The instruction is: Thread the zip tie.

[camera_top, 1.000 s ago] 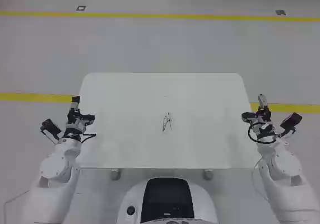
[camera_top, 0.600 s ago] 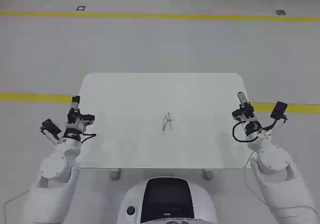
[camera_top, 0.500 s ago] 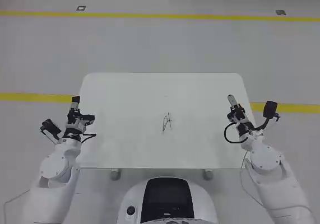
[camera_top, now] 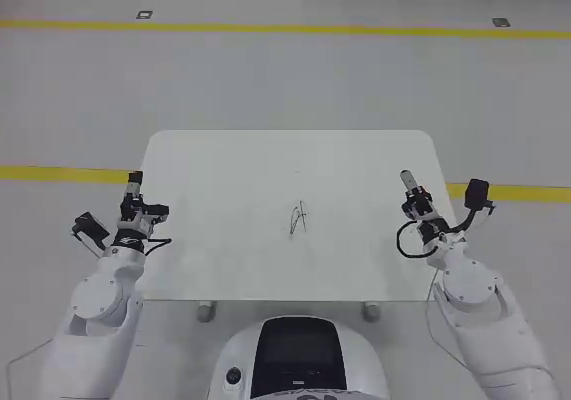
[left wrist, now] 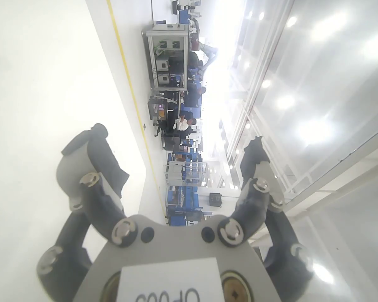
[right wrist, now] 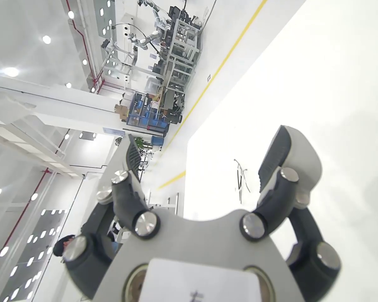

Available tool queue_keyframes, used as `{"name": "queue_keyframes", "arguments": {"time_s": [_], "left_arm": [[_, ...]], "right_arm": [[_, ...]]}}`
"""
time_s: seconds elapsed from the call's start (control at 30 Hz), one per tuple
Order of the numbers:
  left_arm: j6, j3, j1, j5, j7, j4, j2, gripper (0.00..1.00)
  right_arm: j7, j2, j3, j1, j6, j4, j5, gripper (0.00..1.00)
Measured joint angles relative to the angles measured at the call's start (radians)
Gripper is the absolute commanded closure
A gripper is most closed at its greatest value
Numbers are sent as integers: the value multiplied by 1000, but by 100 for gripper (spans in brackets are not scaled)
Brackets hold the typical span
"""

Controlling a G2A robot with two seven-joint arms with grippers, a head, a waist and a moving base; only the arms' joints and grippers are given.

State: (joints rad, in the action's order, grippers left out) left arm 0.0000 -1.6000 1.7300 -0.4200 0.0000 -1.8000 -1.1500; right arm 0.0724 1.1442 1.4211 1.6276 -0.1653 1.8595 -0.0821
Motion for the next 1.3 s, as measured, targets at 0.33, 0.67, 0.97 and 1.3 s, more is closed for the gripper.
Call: {"name": "queue_keyframes", "arguments": {"time_s": [0.33, 0.67, 0.97, 1.3], "left_arm": [[0, 0, 0, 0, 0, 0, 0, 0], [0, 0, 0, 0, 0, 0, 0, 0], [0, 0, 0, 0, 0, 0, 0, 0], [0, 0, 0, 0, 0, 0, 0, 0]], "right_arm": [[187, 10, -157, -219, -183, -22, -285, 0], [240, 28, -241, -289, -175, -98, -374, 0], [246, 27, -252, -300, -170, -91, -389, 0], [495, 81, -434, -554, -175, -237, -586, 0]]}}
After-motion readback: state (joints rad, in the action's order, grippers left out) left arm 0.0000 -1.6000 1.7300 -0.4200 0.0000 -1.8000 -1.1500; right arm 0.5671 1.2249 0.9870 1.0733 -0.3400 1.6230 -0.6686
